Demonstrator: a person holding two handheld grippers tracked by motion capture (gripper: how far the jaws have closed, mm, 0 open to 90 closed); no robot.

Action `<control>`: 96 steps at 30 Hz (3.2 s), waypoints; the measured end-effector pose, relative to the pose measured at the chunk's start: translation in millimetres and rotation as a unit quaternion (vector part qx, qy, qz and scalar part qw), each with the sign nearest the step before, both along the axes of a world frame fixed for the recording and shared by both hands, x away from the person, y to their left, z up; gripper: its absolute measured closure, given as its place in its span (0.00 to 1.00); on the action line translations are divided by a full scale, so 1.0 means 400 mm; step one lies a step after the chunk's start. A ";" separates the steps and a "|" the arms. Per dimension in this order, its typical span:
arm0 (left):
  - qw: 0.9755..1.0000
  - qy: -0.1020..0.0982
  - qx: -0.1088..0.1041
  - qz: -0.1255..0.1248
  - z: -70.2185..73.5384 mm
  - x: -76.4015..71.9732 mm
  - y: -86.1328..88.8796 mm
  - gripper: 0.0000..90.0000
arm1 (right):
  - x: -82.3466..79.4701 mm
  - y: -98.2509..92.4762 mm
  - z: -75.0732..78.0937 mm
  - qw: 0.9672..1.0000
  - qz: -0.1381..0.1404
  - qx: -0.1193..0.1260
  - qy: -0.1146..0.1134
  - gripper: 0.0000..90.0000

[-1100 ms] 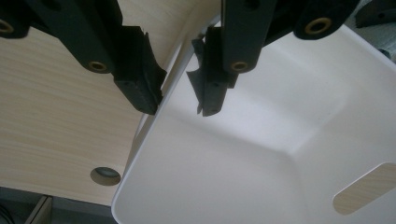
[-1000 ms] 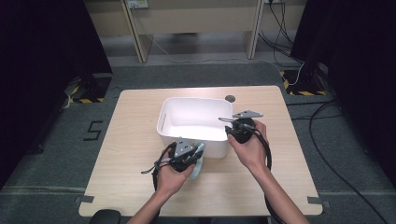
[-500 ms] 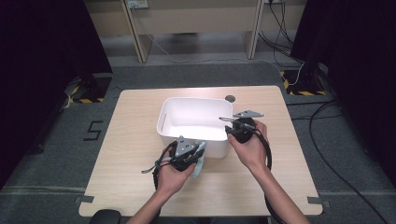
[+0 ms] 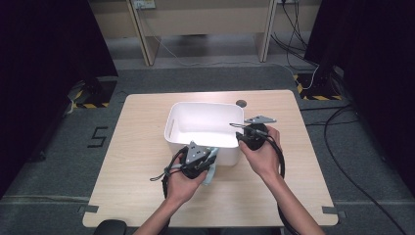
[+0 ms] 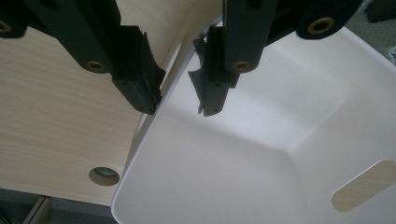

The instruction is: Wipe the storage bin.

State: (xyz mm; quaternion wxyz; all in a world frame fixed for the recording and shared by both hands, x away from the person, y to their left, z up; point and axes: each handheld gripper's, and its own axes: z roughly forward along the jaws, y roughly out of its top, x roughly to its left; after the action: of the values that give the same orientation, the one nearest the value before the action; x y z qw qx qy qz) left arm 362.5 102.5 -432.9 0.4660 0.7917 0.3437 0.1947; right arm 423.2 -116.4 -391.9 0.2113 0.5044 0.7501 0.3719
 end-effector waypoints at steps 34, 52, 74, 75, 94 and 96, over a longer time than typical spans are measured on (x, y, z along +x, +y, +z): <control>1.000 0.012 0.016 -0.004 -0.061 0.008 -0.024 0.89 | 0.001 0.000 0.000 1.000 0.002 -0.002 -0.001 0.74; 0.999 0.023 0.028 -0.004 -0.092 0.012 -0.029 0.89 | 0.001 0.000 0.000 1.000 0.003 -0.003 -0.002 0.74; 0.998 0.047 0.045 -0.001 -0.149 0.024 -0.039 0.89 | 0.002 0.000 0.000 1.000 0.003 -0.002 -0.002 0.74; 0.998 0.049 0.046 -0.002 -0.151 0.025 -0.039 0.89 | 0.001 0.000 0.000 1.000 0.003 -0.001 -0.001 0.74; 0.997 0.058 0.050 -0.003 -0.163 0.028 -0.041 0.89 | 0.002 -0.005 0.001 1.000 0.007 0.005 0.004 0.72; 0.997 0.058 0.049 -0.002 -0.163 0.028 -0.041 0.88 | 0.001 -0.006 0.003 1.000 0.007 0.007 0.007 0.72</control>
State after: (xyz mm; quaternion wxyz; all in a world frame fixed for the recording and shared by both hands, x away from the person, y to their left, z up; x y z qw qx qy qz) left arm 373.7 86.1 -498.2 0.4061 0.8245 0.3583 0.1640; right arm 423.7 -118.7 -390.6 0.2000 0.5031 0.7527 0.3746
